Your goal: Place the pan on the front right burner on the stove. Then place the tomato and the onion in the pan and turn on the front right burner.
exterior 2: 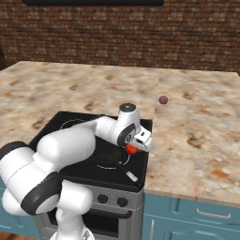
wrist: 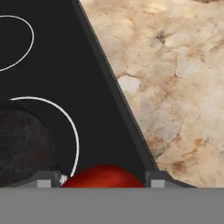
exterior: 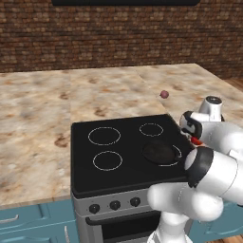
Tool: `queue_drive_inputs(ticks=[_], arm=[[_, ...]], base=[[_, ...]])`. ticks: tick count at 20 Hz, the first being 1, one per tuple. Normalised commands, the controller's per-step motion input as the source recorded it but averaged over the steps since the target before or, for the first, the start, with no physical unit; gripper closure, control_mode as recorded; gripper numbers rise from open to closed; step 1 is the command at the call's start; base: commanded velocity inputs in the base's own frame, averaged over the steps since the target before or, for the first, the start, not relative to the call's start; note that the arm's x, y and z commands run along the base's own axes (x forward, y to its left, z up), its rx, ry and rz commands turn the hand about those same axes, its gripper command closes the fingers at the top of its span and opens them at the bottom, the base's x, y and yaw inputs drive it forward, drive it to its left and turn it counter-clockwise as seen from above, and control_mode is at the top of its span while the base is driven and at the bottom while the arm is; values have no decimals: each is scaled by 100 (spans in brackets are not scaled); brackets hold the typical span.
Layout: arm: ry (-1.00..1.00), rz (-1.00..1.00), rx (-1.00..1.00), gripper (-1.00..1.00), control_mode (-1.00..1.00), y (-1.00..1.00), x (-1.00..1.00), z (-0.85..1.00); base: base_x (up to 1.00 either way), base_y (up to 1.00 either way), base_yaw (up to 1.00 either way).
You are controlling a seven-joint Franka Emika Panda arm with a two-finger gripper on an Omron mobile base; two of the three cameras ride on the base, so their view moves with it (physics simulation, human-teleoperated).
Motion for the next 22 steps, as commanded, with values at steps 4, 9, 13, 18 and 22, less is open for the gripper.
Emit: queue_drive_inputs(ticks=[4, 9, 13, 18, 22], arm=[[0, 0, 0, 100, -100, 61, 3, 2], [0, 0, 0, 100, -100, 47, 15, 0], [0, 0, 0, 100, -100, 38, 26, 0], [0, 0, 0, 100, -100, 29, 33, 0], [0, 0, 0, 100, -100, 12, 36, -3]], base=[[0, 0, 0], [0, 0, 0], [0, 0, 0], [0, 0, 0], [0, 0, 0]])
